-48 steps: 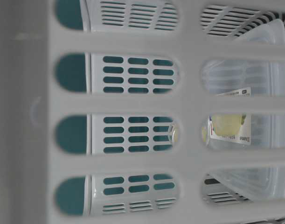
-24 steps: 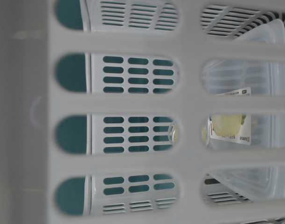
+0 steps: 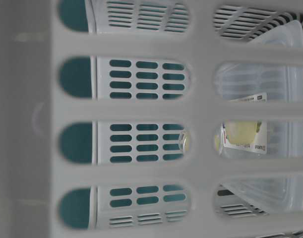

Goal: Pick up the cellophane tape from the shopping basket with the left arm.
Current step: 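Lower the open left gripper into the basket over the tape roll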

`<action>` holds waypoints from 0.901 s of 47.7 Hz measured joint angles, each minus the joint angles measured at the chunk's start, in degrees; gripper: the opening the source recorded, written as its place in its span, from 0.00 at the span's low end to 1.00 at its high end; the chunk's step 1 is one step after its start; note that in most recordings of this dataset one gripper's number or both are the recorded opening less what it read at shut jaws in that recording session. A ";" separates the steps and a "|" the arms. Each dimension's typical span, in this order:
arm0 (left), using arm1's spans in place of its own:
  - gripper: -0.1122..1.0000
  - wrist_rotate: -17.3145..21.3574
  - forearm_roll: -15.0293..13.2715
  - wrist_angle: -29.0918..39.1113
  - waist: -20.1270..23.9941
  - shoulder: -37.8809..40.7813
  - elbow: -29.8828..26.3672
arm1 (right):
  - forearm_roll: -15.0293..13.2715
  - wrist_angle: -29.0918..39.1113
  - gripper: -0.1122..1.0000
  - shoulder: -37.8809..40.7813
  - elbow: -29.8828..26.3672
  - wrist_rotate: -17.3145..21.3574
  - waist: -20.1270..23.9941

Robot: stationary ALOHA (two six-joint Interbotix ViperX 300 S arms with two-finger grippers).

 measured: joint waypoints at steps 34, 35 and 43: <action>0.91 0.18 0.00 9.49 -1.41 24.70 -14.94 | 0.00 0.00 0.77 0.00 0.00 1.41 0.00; 0.91 0.09 0.00 9.49 -1.41 25.22 -15.12 | 0.00 0.00 0.78 0.00 0.00 1.41 0.00; 0.91 0.18 0.00 9.49 -1.85 29.88 -16.70 | 0.00 0.00 0.77 0.00 0.00 1.41 0.00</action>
